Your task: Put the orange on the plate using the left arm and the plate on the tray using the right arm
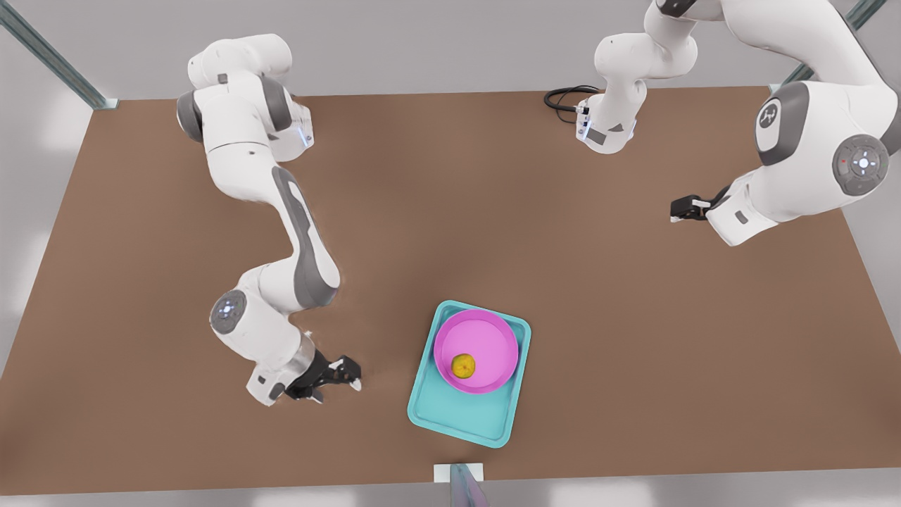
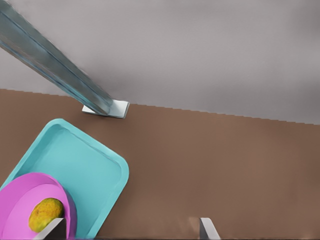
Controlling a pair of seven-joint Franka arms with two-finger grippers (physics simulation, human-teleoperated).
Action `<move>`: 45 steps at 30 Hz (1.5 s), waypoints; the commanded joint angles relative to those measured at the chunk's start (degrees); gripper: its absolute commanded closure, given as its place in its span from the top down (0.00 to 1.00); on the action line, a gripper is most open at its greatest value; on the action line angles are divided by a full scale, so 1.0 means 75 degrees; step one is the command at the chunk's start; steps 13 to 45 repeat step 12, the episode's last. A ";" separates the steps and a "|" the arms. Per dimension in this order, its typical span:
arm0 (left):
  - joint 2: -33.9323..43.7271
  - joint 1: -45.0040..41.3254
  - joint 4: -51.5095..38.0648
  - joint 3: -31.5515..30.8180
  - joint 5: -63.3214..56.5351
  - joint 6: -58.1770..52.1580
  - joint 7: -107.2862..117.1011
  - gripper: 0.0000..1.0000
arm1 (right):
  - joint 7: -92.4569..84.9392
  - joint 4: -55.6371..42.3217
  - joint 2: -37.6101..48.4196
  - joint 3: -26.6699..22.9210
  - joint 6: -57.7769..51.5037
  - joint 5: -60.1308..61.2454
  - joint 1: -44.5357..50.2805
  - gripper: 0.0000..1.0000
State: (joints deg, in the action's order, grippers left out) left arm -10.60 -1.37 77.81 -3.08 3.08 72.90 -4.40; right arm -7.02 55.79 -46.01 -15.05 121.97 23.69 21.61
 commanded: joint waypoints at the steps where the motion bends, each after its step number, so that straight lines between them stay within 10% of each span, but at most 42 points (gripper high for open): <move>1: -0.0005 0.0042 -0.0004 0.0024 -0.0013 -0.0415 -0.0012 1.00 | -0.1465 -0.0442 0.0672 -0.1201 -0.4937 -0.1061 -0.0021 1.00; 6: -0.0145 0.0018 -0.0097 0.0013 -0.0012 -0.0474 0.0036 1.00 | -0.1467 0.0248 0.3557 -0.1427 -0.7509 -0.3264 0.0365 1.00; 10: -0.0286 0.0030 -0.0660 0.0024 -0.0048 -0.0450 0.0094 1.00 | -0.0940 0.2405 0.5104 0.0859 -0.6243 -0.3979 -0.1088 1.00; 45: -0.0286 0.0030 -0.0648 0.0024 -0.0059 -0.0474 0.0094 1.00 | -0.0940 0.2405 0.5104 0.0858 -0.6290 -0.3979 -0.1100 1.00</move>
